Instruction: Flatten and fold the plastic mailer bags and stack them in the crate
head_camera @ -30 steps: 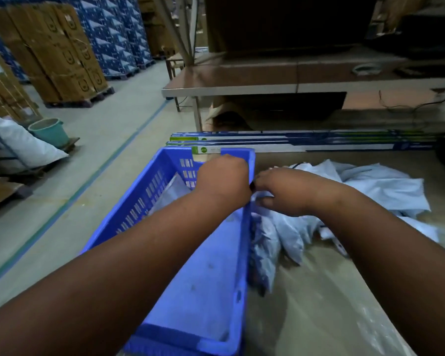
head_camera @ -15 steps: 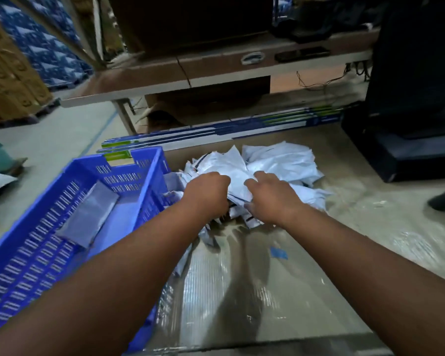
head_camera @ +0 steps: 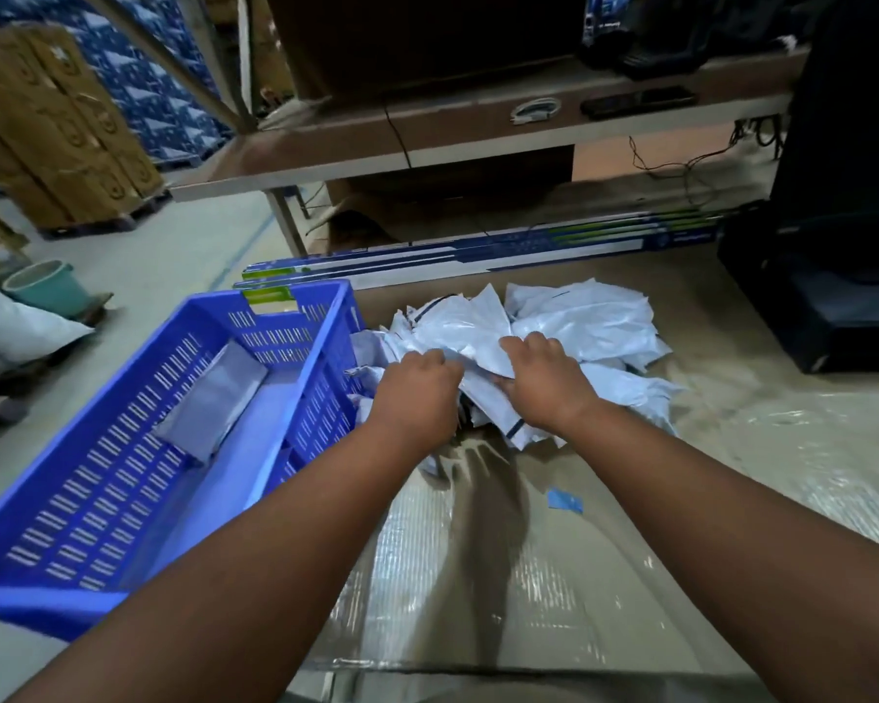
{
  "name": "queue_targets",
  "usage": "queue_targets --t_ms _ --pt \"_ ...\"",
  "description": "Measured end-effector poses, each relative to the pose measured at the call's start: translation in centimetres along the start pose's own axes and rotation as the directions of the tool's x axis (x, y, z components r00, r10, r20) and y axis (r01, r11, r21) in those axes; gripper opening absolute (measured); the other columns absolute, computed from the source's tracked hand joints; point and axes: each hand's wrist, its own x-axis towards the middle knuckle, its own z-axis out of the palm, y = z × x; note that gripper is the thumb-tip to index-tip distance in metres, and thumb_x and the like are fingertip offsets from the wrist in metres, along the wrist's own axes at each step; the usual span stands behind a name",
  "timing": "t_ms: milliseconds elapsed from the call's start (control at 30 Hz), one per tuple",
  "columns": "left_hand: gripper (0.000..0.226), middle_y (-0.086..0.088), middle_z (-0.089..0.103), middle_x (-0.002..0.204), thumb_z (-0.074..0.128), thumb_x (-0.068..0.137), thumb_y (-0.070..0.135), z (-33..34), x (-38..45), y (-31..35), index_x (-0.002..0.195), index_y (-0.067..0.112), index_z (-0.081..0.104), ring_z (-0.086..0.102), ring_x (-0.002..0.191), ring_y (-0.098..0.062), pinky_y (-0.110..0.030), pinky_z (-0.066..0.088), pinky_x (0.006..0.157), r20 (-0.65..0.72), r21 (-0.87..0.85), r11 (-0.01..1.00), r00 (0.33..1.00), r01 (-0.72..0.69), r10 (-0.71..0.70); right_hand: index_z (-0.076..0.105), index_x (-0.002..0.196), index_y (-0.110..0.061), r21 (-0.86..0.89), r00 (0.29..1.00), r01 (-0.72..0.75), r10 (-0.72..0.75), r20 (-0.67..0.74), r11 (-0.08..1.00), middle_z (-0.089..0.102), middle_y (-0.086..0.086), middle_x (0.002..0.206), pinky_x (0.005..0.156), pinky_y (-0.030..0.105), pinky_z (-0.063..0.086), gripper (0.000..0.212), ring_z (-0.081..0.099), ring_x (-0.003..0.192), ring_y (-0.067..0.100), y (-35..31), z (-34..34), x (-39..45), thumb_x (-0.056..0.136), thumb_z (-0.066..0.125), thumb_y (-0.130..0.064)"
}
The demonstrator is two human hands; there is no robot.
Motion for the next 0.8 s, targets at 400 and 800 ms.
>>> queue_targets --t_ms 400,800 --pt "0.064 -0.019 0.045 0.162 0.068 0.09 0.039 3.6 -10.0 6.1 0.148 0.013 0.057 0.04 0.15 -0.039 -0.057 0.032 0.119 -0.15 -0.05 0.903 0.897 -0.427 0.416 0.045 0.159 -0.025 -0.014 0.953 0.303 -0.303 -0.017 0.953 0.044 0.0 0.162 0.114 0.042 0.045 0.059 0.046 0.145 0.025 10.1 2.9 -21.0 0.101 0.05 -0.015" --pt "0.054 -0.014 0.035 0.169 0.056 0.107 0.026 11.0 -16.9 11.7 0.157 0.007 0.048 0.031 0.159 -0.029 -0.052 0.036 0.122 -0.129 -0.394 0.811 0.9 -0.432 0.417 0.043 0.16 -0.02 0.053 0.914 0.385 -0.388 0.117 0.921 0.029 0.004 0.172 0.126 0.044 0.028 0.056 0.032 0.156 0.024 13.4 4.1 -28.4 0.107 0.05 -0.04"
